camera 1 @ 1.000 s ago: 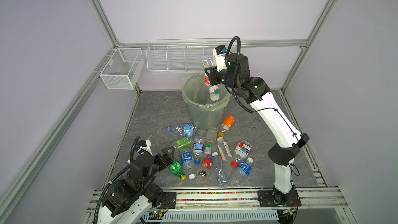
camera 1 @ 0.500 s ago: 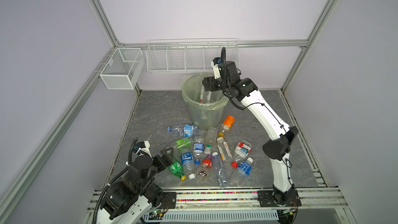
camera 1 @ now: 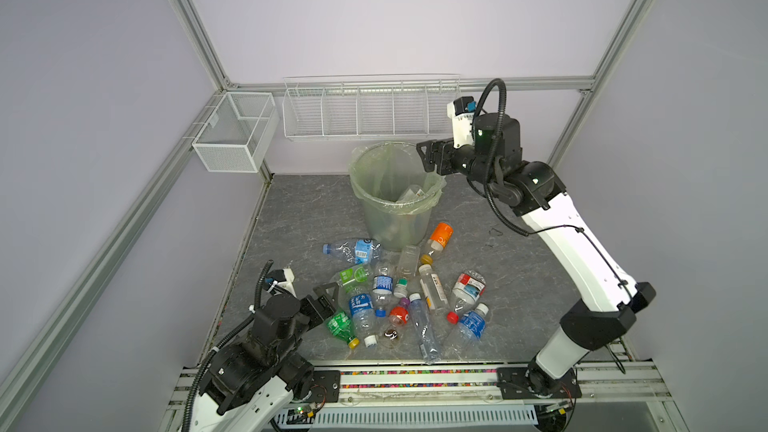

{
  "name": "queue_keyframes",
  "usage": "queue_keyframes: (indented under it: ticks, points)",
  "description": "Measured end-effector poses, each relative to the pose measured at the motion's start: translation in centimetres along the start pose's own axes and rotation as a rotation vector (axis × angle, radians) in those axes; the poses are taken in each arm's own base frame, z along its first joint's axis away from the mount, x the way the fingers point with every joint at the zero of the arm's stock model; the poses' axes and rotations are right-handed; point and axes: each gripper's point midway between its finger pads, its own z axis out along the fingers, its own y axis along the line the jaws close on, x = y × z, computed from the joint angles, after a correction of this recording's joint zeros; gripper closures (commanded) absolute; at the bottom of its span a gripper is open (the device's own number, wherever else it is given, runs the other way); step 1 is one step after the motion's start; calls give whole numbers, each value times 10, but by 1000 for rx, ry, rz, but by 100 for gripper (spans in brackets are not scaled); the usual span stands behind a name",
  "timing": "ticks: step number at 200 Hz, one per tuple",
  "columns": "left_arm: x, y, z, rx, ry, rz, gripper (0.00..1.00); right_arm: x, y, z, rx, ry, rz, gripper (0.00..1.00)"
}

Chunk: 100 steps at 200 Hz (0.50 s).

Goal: Throw the plastic bottles in the bin
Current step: 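Open the right gripper to drop the clear square bottle into the wastebasket, then move the right gripper down toward the clear bottle with white cap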

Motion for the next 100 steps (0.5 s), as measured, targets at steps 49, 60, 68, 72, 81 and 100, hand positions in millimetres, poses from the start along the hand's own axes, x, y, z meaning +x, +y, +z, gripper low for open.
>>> queue_keyframes:
  ticks: [49,60,68,72,81,100]
  points:
    - [0,2,4,-24,6,7,6,27,-12,-33,8,12,33,12]
    - [1,3,5,-35,10,12,6,30,-14,-44,7,1,42,12]
    - [1,3,6,-41,12,14,6,33,-16,-52,8,-5,46,12]
    - [1,3,7,-44,12,16,6,35,-17,-57,10,-11,50,12]
    - [0,2,8,-48,15,18,6,40,-20,-65,15,-14,54,12]
    - [-1,0,9,-50,16,19,6,54,-30,-79,37,-11,63,12]
